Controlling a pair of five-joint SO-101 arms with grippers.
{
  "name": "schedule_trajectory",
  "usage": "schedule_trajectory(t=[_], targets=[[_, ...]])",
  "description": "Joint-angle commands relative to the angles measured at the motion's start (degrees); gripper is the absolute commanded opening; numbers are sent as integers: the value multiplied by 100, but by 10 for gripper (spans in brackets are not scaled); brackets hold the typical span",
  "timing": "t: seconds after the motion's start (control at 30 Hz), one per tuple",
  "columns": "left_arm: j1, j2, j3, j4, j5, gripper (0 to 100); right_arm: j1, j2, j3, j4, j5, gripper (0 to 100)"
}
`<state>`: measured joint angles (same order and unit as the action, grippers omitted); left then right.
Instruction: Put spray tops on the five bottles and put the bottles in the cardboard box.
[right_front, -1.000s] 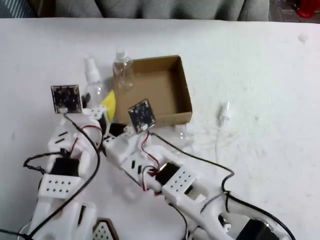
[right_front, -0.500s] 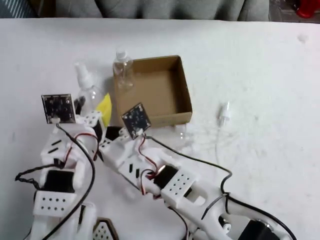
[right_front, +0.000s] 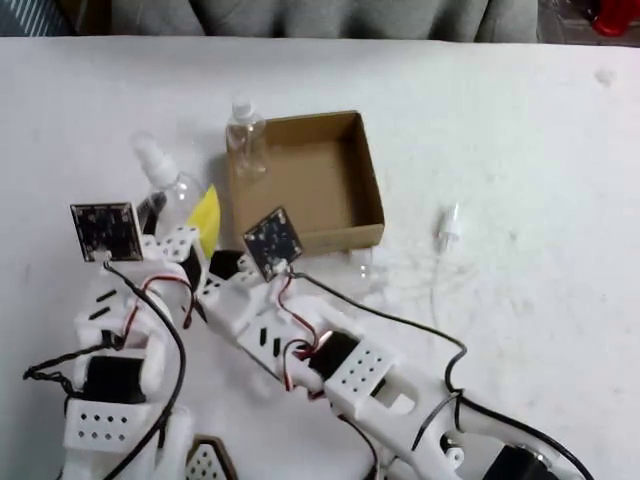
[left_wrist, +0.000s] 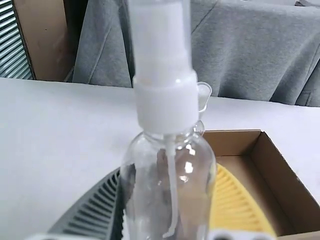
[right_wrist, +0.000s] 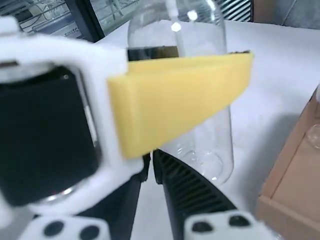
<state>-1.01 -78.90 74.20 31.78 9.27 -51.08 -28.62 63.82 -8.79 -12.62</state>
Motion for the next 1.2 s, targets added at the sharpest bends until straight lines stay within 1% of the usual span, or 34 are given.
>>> schedule_trajectory(t=[0.0, 0.1, 0.23, 0.33, 0.53, 0.63, 0.7, 0.8, 0.9, 1.0, 1.1, 1.17], targets=[[163, -92, 220, -782, 35, 20, 426, 48, -88, -66, 44, 17], [57, -75, 369, -1152, 70, 20, 453, 40, -105, -40, 79, 17], [-136, -66, 404, -1521, 79, 20, 426, 40, -158, 426, 712, 17], [-303, -66, 404, -1565, 79, 20, 497, 31, -378, 1042, 791, 16], [-330, -57, 536, -1679, 88, 20, 1130, -743, -791, 2668, 835, 16], [-321, -57, 695, -1960, 88, 20, 1692, -1385, -791, 3749, 1459, 17], [-321, -57, 747, -2092, 88, 20, 2273, -1745, -791, 4497, 1890, 17], [-312, -57, 756, -2224, 88, 20, 3275, -2158, -791, 5200, 2303, 17], [-207, -57, 730, -2233, 88, 20, 4075, -2325, -624, 5763, 2804, 17], [-22, -57, 615, -2189, 88, 20, 4716, -2325, -114, 5763, 3455, 17], [31, -48, 246, -2013, 88, 20, 5218, -2325, 492, 5332, 3569, 17], [31, -22, -53, -1811, 88, 20, 5411, -2325, 853, 4971, 3578, 17]])
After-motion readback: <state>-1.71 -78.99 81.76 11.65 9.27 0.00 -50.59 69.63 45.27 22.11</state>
